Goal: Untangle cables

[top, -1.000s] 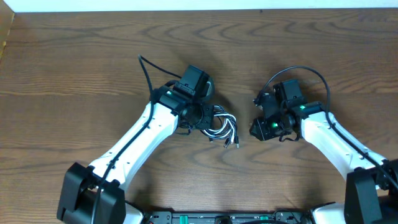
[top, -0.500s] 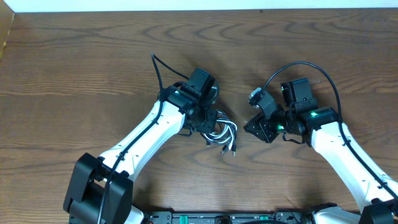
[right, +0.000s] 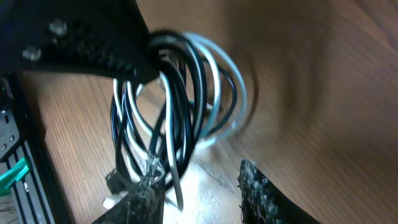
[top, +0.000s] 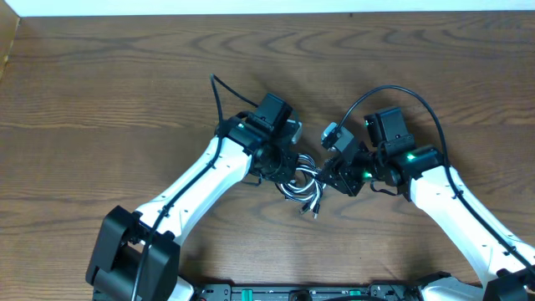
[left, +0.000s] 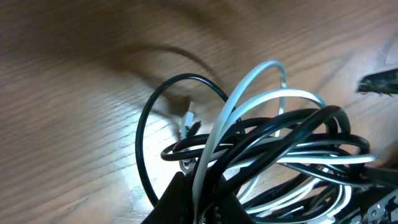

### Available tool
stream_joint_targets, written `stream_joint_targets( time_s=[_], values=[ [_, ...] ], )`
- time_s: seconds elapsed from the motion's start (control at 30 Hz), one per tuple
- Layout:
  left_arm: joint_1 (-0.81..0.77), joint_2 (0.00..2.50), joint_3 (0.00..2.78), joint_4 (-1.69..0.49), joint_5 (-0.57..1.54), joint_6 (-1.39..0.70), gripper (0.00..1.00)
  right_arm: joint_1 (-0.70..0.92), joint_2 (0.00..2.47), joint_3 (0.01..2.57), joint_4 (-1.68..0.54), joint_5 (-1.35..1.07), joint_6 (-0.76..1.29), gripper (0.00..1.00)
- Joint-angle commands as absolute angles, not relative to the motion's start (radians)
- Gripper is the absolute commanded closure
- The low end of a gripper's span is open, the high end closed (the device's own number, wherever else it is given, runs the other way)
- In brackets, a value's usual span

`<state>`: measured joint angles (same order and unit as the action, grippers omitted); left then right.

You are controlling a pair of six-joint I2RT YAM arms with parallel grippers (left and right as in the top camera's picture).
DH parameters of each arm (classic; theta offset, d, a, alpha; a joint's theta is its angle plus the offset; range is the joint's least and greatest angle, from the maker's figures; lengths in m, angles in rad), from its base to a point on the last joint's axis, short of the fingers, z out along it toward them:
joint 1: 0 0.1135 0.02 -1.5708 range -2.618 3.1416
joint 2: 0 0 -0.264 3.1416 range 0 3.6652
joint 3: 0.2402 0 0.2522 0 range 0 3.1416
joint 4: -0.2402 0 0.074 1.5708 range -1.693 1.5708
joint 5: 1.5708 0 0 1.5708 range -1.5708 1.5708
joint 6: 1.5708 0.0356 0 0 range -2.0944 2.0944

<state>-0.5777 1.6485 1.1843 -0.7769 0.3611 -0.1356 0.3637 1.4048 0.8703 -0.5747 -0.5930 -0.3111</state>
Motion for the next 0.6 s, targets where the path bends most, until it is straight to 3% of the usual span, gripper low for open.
stream_joint_targets(
  time_s=[0.0, 0.4, 0.5, 0.57],
  values=[
    [-0.598, 1.654, 1.182, -0.771, 0.381, -0.123, 0.93, 0.375, 1.398, 0.888, -0.567, -0.617, -0.329, 0.67],
    [-0.603, 1.654, 1.182, -0.739, 0.381, -0.124, 0.93, 0.375, 1.398, 0.888, -0.629, -0.643, -0.319, 0.92],
    [-0.603, 1.654, 1.182, -0.735, 0.381, -0.124, 0.93, 0.375, 1.398, 0.888, -0.656, -0.643, -0.319, 0.93],
    [-0.603, 1.654, 1.182, -0.732, 0.381, -0.124, 0.92, 0.375, 1.398, 0.888, -0.671, -0.643, -0.319, 0.87]
  ],
)
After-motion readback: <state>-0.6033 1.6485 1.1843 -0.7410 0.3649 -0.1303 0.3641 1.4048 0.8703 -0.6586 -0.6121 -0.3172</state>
